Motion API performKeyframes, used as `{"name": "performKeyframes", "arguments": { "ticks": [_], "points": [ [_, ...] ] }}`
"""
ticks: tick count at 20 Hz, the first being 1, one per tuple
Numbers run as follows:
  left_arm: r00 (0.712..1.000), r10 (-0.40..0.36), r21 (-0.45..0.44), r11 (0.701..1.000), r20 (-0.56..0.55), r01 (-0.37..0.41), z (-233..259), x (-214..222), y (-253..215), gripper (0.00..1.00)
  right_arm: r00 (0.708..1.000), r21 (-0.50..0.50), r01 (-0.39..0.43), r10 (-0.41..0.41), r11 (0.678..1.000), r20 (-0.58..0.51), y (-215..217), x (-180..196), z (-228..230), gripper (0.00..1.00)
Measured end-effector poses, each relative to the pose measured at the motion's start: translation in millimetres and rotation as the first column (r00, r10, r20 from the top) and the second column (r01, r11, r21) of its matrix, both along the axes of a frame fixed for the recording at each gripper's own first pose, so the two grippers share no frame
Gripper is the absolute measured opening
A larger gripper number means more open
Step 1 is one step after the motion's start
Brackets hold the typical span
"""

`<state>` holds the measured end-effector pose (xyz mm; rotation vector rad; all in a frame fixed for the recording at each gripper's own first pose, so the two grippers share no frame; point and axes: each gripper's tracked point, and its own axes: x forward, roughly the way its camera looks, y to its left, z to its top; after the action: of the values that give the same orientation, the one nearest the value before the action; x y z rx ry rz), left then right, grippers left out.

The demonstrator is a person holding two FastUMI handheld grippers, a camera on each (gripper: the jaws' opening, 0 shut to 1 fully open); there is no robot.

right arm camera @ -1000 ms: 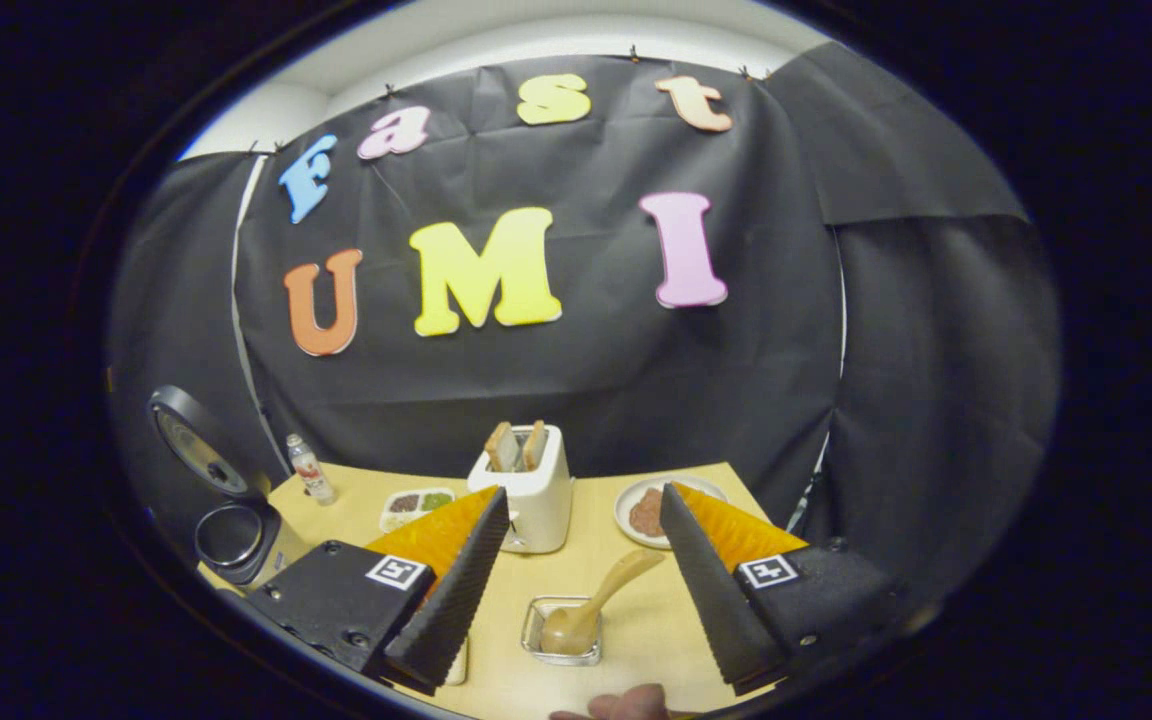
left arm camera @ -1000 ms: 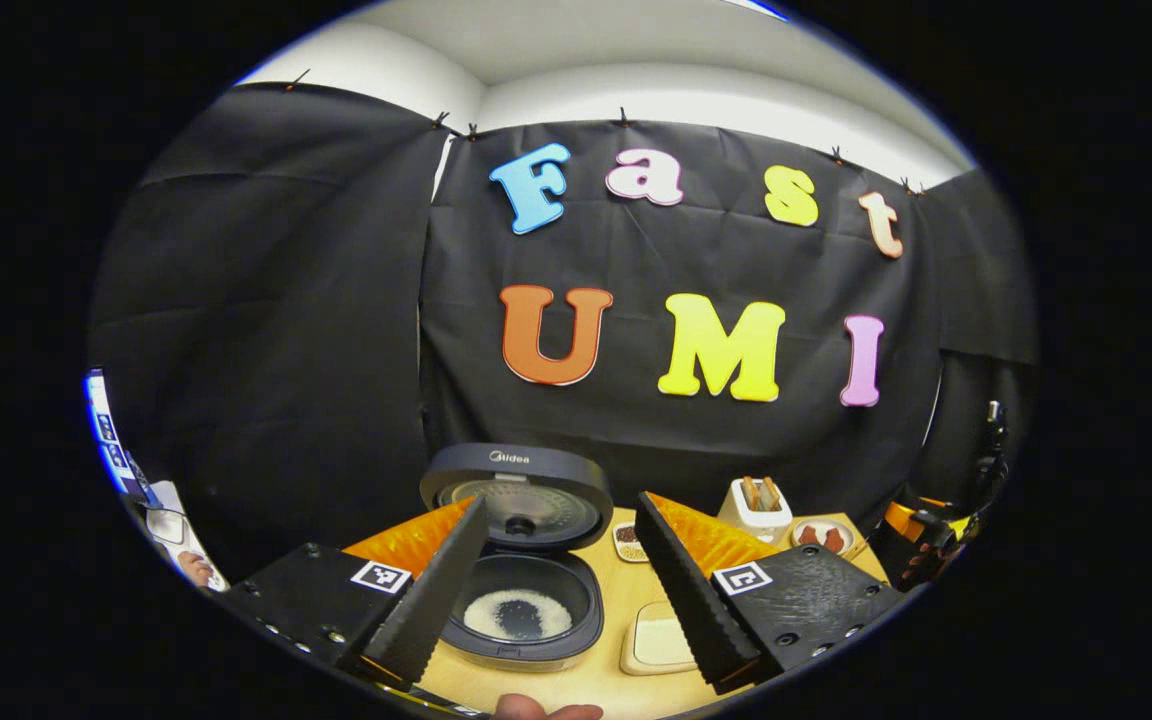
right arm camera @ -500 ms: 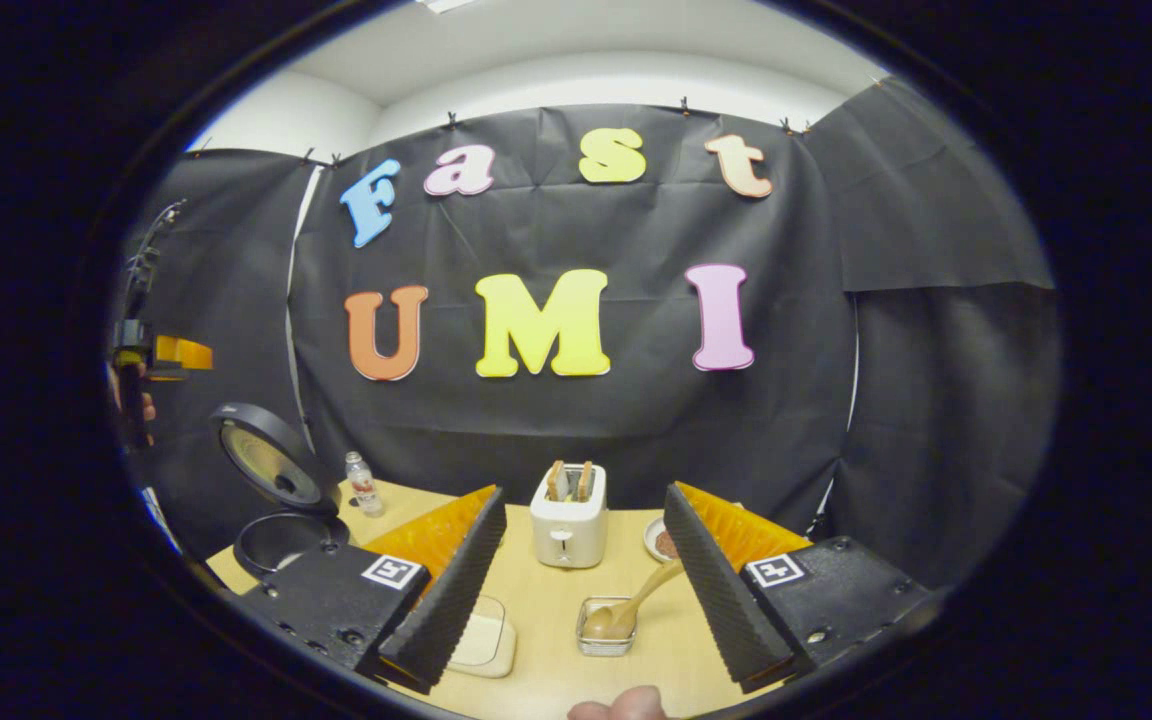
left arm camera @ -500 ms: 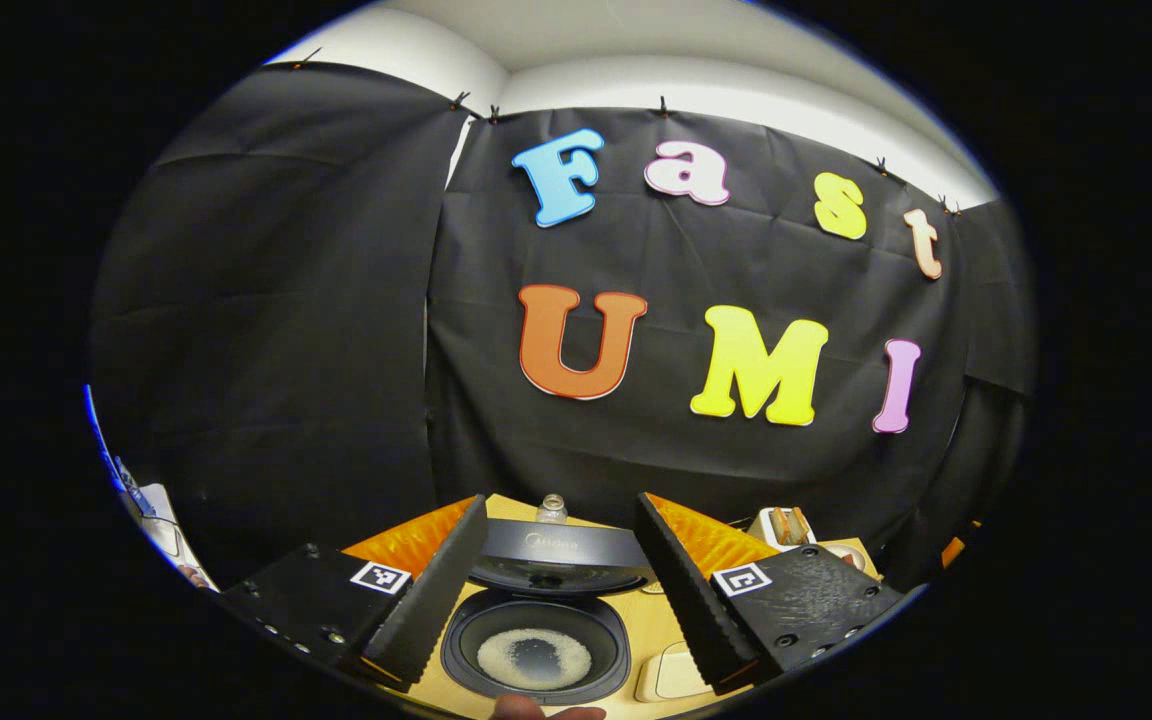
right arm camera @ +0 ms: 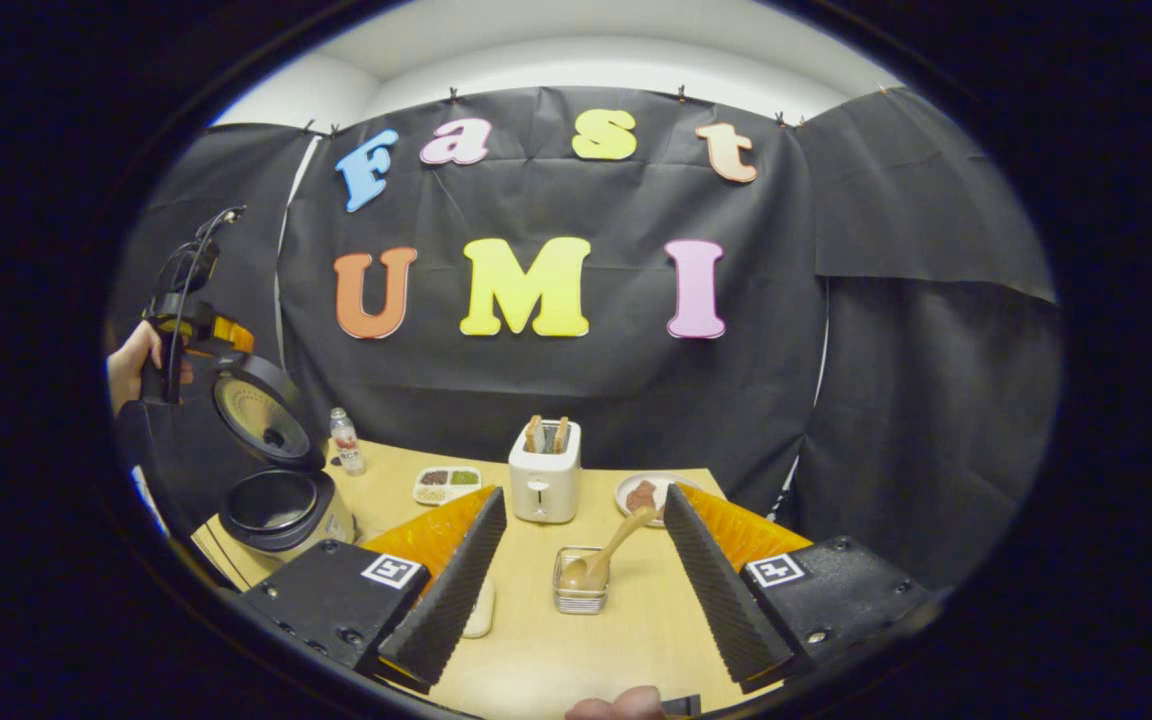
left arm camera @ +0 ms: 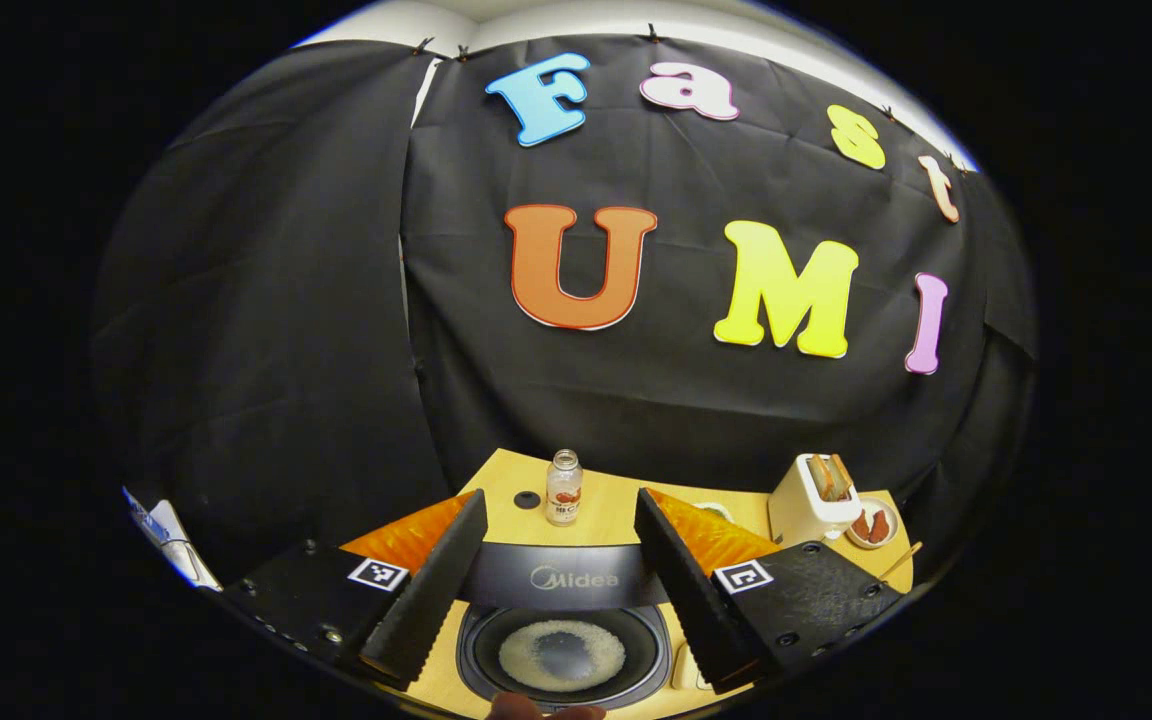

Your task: Close the left gripper, press the button to open the rice cooker; take a wooden spoon from the chopstick holder with the right hand, scoop a spoonful of rice and pour it into the rice cooker, then put the wooden spoon back into the chopstick holder.

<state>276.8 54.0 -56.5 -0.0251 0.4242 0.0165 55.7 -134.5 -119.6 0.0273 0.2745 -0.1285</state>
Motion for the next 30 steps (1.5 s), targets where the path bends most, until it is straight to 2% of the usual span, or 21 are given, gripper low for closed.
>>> {"name": "performKeyframes", "arguments": {
  "ticks": [3, 6, 11, 14, 18, 22, 30],
  "points": [
    [1.0, -0.008, 0.001, 1.0, -0.014, 0.008, -5, -14, -2, 0.96, 1.0, 0.008, -0.009, 0.009, 1.0, 0.014, 7, 6, 3, 0.98],
    [0.999, -0.007, -0.014, 1.0, -0.035, 0.007, -14, -40, -3, 0.97, 0.998, 0.017, -0.062, 0.063, 0.998, -0.005, 32, 12, -5, 1.0],
    [0.993, -0.01, -0.053, 0.999, -0.12, 0.003, -61, -103, -12, 0.97, 0.988, 0.004, -0.156, 0.156, 0.988, -0.004, 67, 16, -6, 0.98],
    [0.991, -0.024, -0.041, 0.999, -0.134, 0.018, -86, -130, -13, 0.97, 0.981, 0.021, -0.195, 0.195, 0.981, -0.021, 80, 18, -10, 1.0],
    [0.991, -0.012, -0.051, 0.999, -0.132, 0.005, -105, -142, -13, 0.97, 0.975, 0.01, -0.22, 0.22, 0.975, -0.015, 88, 23, -5, 0.98],
    [0.99, -0.008, -0.053, 0.999, -0.14, 0.0, -127, -147, -14, 0.97, 0.974, 0.009, -0.227, 0.227, 0.974, -0.021, 85, 29, -5, 1.0],
    [0.972, 0.017, -0.081, 0.996, -0.232, -0.037, -169, -156, -15, 0.98, 0.977, 0.043, -0.212, 0.213, 0.976, -0.029, 77, 44, -11, 0.98]
  ]
}}
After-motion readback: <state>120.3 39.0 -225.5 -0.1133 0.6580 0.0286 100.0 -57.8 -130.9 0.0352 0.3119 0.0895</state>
